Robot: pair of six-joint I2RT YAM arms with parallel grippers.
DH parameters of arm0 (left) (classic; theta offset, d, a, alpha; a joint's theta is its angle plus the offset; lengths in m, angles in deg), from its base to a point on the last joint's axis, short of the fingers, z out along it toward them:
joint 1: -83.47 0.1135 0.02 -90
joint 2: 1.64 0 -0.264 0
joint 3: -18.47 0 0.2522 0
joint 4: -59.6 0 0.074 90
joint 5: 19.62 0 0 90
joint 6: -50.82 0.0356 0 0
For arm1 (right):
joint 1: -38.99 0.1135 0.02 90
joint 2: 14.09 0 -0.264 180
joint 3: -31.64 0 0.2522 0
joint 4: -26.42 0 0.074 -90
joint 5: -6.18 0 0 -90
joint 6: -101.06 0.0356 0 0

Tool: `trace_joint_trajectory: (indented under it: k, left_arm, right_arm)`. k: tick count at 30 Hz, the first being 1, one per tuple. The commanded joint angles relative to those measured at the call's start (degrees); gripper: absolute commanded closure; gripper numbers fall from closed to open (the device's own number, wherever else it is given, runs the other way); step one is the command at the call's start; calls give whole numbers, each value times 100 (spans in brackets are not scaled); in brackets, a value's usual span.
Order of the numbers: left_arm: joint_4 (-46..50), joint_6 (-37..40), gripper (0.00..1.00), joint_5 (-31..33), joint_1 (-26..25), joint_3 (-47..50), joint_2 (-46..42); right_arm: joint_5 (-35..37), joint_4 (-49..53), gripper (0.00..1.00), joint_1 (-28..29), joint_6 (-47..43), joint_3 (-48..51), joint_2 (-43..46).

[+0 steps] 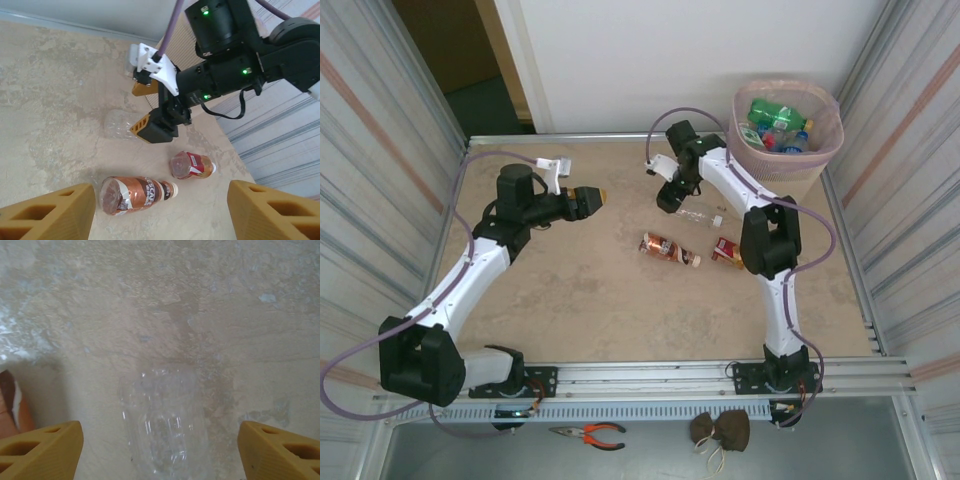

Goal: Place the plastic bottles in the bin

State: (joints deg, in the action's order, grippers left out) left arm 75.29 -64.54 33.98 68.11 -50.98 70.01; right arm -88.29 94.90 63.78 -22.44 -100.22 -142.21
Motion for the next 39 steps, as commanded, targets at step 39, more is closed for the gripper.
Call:
trace_joint_trajectory:
  k: [39]
  left_arm:
    - [121,14,29,10,42,32,-293]
  right_arm:
    - [-330,503,44,1,158,-485,-37]
